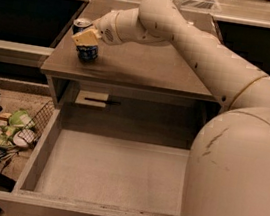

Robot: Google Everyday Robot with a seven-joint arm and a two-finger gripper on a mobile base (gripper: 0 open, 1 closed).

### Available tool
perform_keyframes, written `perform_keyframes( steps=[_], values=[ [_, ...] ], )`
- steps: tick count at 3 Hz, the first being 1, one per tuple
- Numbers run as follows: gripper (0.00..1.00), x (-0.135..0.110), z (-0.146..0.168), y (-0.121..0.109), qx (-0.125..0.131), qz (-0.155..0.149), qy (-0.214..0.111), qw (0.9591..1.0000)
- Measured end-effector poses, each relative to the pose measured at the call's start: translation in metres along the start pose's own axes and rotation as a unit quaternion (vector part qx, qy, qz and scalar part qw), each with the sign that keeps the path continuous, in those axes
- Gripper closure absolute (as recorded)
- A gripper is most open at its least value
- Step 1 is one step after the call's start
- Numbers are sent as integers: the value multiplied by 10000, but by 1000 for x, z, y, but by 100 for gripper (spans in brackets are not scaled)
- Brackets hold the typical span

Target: Pick pepsi can from top drawer and place on counter

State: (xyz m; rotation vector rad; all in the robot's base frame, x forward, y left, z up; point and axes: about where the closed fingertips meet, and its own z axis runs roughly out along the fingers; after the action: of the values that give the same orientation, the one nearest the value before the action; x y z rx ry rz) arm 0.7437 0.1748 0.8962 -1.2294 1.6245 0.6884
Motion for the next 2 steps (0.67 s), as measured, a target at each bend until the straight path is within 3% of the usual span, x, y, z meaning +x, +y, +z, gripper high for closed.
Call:
perform_keyframes(
  steps=[1, 2],
  values=[
    [12, 0, 3, 2, -23, 1, 2, 10000],
    [0, -1, 4, 3, -44, 14, -3, 10000]
  ],
)
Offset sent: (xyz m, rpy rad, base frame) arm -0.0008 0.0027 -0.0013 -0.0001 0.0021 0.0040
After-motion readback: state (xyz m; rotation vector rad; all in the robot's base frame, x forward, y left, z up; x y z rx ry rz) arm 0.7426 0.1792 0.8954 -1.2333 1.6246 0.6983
